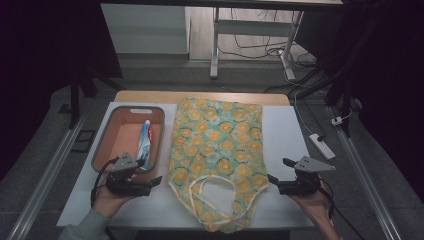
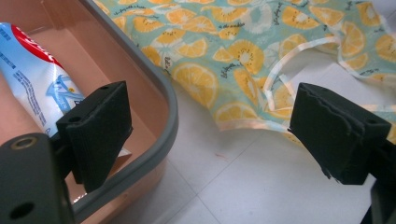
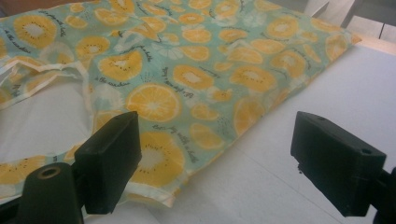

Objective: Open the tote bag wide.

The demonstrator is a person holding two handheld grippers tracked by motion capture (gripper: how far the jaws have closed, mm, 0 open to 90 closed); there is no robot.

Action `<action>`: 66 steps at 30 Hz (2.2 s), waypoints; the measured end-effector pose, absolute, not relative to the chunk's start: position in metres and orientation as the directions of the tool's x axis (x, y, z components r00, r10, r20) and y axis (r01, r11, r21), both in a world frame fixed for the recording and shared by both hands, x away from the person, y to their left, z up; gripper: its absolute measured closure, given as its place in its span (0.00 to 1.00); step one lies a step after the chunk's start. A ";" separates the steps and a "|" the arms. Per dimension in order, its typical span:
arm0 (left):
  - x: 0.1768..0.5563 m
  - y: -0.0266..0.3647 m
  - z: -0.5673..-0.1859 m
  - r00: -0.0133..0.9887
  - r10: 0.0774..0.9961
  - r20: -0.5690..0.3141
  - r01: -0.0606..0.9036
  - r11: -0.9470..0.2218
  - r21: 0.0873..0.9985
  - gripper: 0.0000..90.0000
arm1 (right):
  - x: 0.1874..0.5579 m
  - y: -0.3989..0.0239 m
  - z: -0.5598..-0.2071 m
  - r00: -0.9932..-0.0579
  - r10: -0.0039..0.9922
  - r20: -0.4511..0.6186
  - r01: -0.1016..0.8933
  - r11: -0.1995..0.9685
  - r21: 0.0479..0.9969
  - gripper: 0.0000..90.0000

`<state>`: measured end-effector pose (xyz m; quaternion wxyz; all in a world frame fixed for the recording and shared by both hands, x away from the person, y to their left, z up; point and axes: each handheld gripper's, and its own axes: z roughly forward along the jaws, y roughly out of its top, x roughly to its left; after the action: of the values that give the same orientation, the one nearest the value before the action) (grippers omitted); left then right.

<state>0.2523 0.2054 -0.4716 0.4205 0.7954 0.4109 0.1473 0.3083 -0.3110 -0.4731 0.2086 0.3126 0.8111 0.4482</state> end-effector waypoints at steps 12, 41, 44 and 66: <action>0.253 0.205 -0.473 0.622 0.777 -0.098 0.527 -0.323 0.786 0.14 | 0.308 -0.308 -0.477 -0.725 0.687 -0.050 0.328 0.408 0.852 0.18; 0.251 0.135 -0.469 0.757 0.653 -0.013 0.437 -0.491 0.754 0.16 | 0.303 -0.296 -0.475 -0.752 0.658 -0.042 0.321 0.421 0.849 0.18; 0.253 0.118 -0.471 0.796 0.605 -0.026 0.422 -0.524 0.740 0.16 | 0.302 -0.293 -0.477 -0.760 0.648 -0.040 0.322 0.430 0.844 0.19; 0.291 0.089 -0.478 0.816 0.574 -0.064 0.451 -0.565 0.691 0.20 | 0.317 -0.209 -0.483 -0.898 0.437 -0.059 0.263 0.638 0.724 0.27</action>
<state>0.2905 0.0887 -0.4776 0.3643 0.8806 0.2910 0.0843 0.3165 -0.2089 -0.4834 0.1147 0.1948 0.8977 0.3781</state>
